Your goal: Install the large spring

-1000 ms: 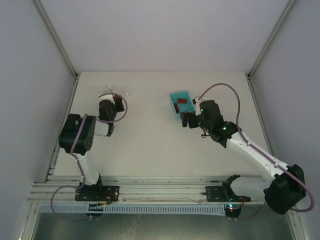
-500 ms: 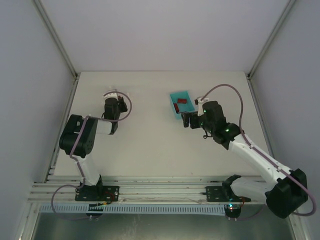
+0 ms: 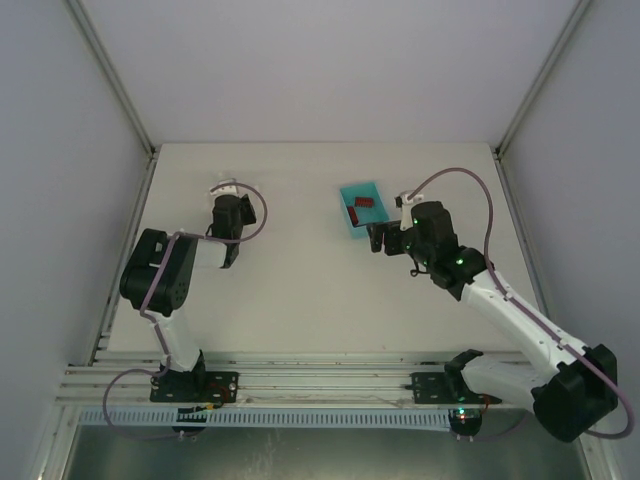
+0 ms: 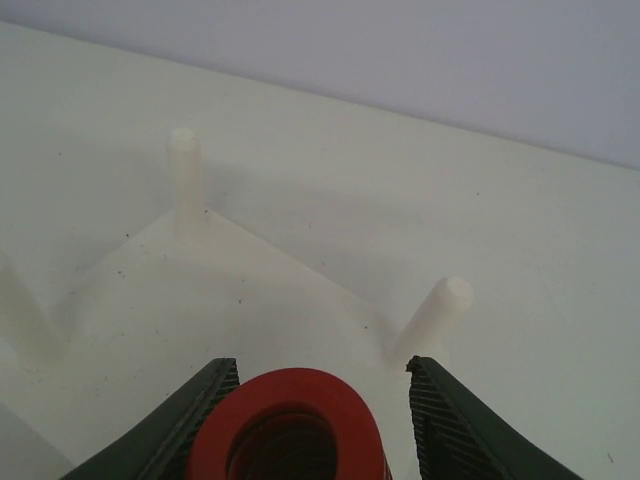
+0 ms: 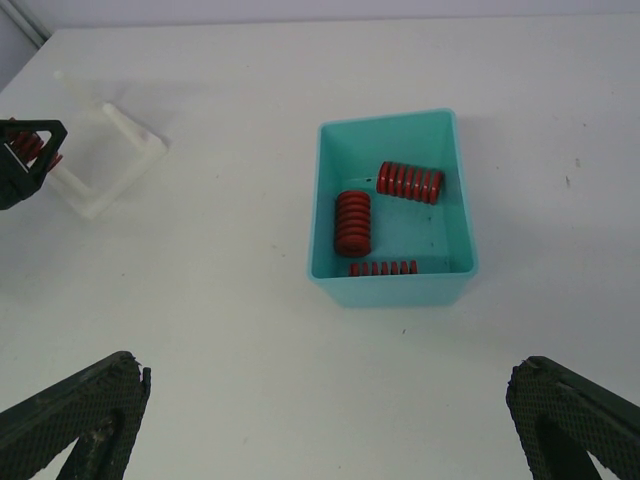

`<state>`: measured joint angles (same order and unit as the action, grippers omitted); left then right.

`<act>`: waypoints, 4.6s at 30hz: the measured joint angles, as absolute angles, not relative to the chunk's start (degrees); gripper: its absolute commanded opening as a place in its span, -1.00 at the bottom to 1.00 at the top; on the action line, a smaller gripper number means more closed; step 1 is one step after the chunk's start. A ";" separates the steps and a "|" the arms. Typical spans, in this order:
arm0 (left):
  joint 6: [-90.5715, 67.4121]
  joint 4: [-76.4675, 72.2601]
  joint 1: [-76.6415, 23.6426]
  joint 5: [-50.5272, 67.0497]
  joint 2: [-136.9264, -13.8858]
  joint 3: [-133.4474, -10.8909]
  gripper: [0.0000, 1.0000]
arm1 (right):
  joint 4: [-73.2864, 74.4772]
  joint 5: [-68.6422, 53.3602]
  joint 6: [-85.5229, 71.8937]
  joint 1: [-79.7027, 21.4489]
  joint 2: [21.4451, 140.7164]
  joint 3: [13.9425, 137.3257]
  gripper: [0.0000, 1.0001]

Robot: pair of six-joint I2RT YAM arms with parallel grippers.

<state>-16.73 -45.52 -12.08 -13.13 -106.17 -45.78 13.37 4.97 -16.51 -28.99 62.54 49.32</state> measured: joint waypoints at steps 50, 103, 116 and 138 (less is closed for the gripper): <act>-24.25 -22.85 -15.97 1.13 -70.17 -37.08 0.98 | 34.44 1.54 0.89 -22.94 104.53 88.62 -0.17; -29.87 -17.82 -16.10 2.04 -66.02 -32.64 0.99 | 49.52 2.55 16.05 -22.44 135.68 119.48 -0.08; -29.87 -17.32 -16.36 1.91 -66.02 -32.71 0.98 | 55.46 -2.70 14.35 -22.57 131.68 119.61 0.15; -29.91 -13.30 -16.62 0.38 -64.88 -34.44 0.98 | 55.53 -2.09 10.00 -22.33 138.76 120.97 -0.38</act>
